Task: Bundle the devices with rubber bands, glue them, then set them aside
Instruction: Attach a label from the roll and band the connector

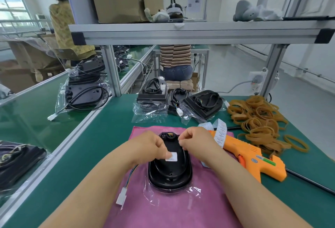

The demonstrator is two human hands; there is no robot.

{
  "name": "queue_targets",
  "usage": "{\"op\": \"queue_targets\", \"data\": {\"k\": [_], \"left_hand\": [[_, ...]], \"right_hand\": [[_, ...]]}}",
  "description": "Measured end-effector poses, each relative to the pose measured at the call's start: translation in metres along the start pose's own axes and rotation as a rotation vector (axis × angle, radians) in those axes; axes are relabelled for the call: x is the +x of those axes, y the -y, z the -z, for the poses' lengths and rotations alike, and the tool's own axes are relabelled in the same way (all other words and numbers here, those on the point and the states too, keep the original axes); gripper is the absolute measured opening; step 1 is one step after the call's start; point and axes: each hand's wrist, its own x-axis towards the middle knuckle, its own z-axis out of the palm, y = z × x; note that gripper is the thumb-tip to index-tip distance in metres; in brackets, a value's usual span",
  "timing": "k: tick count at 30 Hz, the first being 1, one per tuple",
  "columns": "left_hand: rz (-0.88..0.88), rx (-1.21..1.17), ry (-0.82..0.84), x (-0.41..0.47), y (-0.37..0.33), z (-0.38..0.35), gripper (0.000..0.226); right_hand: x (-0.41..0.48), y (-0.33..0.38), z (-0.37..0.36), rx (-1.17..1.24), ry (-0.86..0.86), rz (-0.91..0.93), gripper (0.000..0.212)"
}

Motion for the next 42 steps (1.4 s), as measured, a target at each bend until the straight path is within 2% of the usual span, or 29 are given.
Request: {"op": "queue_targets", "data": {"k": [3, 10, 15, 21, 23, 25, 28, 30, 32, 35, 37, 39, 41, 42], "left_hand": [[0.029, 0.175, -0.002, 0.001, -0.004, -0.007, 0.022], [0.083, 0.414, -0.013, 0.005, -0.013, -0.014, 0.035], [0.079, 0.557, -0.039, 0.007, -0.016, -0.020, 0.029], [0.098, 0.663, -0.121, 0.009, -0.015, -0.025, 0.033], [0.102, 0.689, -0.159, 0.008, -0.017, -0.027, 0.038], [0.105, 0.708, -0.189, 0.005, -0.017, -0.028, 0.041], [0.110, 0.655, -0.217, -0.001, -0.015, -0.024, 0.047], [0.114, 0.517, -0.219, -0.003, -0.010, -0.020, 0.050], [0.113, 0.356, -0.248, -0.004, -0.002, -0.019, 0.050], [0.103, 0.286, -0.308, -0.004, 0.005, -0.020, 0.043], [0.094, 0.279, -0.308, -0.003, 0.006, -0.021, 0.039], [0.091, 0.281, -0.298, -0.001, 0.006, -0.020, 0.034], [0.084, 0.279, -0.293, -0.001, 0.008, -0.019, 0.029], [0.080, 0.279, -0.294, -0.001, 0.008, -0.019, 0.027]], "right_hand": [[0.000, -0.002, -0.002, -0.036, 0.007, 0.022, 0.021], [0.000, -0.001, -0.001, -0.067, 0.030, 0.054, 0.023], [-0.001, -0.005, -0.001, -0.061, 0.041, 0.061, 0.024], [-0.001, -0.006, -0.001, -0.072, 0.059, 0.073, 0.022], [-0.003, -0.005, 0.000, -0.082, 0.100, 0.079, 0.020], [-0.005, -0.003, 0.005, -0.102, 0.180, 0.081, 0.029], [-0.009, 0.002, 0.011, -0.210, 0.286, 0.108, 0.049], [-0.011, 0.005, 0.011, -0.291, 0.298, 0.135, 0.057], [-0.010, 0.008, 0.010, -0.349, 0.288, 0.150, 0.059], [-0.009, 0.008, 0.009, -0.388, 0.291, 0.162, 0.057], [-0.006, 0.008, 0.013, -0.367, 0.310, 0.165, 0.050], [0.000, 0.009, 0.021, -0.264, 0.280, 0.171, 0.029], [0.012, 0.009, 0.033, -0.139, 0.149, 0.156, 0.010], [0.020, 0.006, 0.041, -0.094, 0.053, 0.142, 0.011]]}}
